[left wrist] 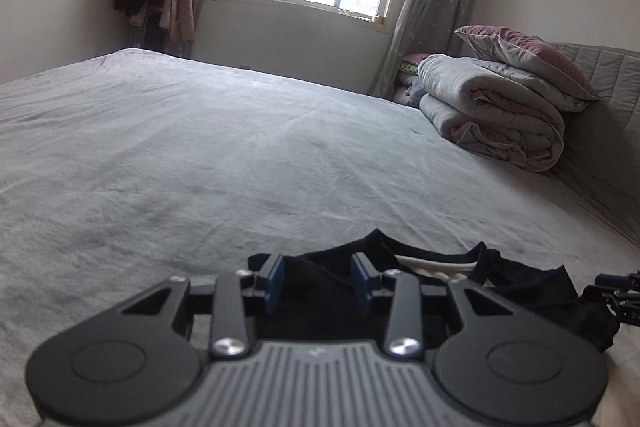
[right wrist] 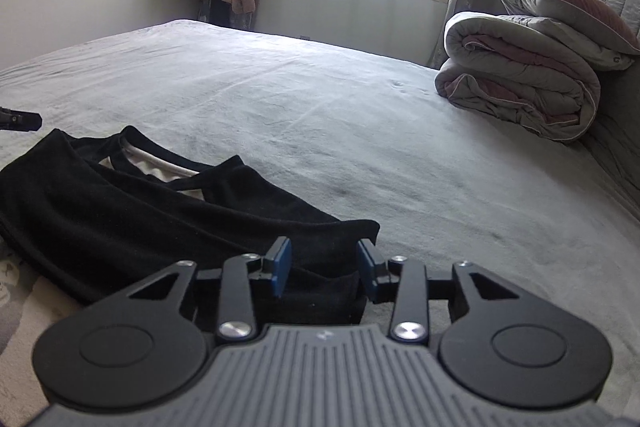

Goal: Fold clothes
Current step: 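Open both grippers and release the folded sweatshirt, then raise both grippers and move them to the cream hem of the sweatshirt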

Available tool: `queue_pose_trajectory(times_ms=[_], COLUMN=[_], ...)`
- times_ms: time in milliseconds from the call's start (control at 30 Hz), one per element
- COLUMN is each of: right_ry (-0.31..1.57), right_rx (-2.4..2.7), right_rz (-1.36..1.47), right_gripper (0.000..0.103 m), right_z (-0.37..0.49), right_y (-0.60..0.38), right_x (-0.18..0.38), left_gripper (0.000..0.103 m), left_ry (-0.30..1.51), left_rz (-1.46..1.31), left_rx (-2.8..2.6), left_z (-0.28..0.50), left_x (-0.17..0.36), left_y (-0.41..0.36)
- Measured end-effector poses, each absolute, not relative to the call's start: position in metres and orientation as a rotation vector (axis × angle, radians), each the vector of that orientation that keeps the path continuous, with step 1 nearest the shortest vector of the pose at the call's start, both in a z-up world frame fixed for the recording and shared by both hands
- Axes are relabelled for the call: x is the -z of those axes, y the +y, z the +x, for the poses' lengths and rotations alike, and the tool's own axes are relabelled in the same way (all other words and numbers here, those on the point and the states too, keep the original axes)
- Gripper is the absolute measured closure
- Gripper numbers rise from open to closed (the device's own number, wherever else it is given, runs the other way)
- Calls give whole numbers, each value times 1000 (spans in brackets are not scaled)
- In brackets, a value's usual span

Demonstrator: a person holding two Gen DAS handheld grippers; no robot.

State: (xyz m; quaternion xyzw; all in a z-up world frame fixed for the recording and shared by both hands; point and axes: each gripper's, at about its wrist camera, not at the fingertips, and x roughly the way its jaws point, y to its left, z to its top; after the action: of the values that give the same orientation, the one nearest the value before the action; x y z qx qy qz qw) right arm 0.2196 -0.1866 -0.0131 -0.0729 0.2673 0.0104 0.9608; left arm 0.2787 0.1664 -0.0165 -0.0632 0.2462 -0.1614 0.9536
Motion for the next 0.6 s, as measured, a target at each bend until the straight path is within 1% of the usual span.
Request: queue_pose_trajectory(times_ms=[167,300,367,467,600], right_ry=[546,575,584,581,585], right_rx=[-97,-151,-153,-125,-90], right_rz=[-80,-161,-216,-164,-99], right_gripper=[62,62,63,64,64], right_z=[227,215,206,193,181], right_y=[-169,-146,-143,-161,-180], right_x=[14,34,44,40,29], left_gripper=[67,66,66,66,65], left_ry=[528,574,587,605,584], left_rz=[-26,70,58,47,38], left_rx=[443,466,471,465,471], left_z=[268,260,259,258,241], left_x=[27,46,52,47,33], left_y=[138,125,130,137,141])
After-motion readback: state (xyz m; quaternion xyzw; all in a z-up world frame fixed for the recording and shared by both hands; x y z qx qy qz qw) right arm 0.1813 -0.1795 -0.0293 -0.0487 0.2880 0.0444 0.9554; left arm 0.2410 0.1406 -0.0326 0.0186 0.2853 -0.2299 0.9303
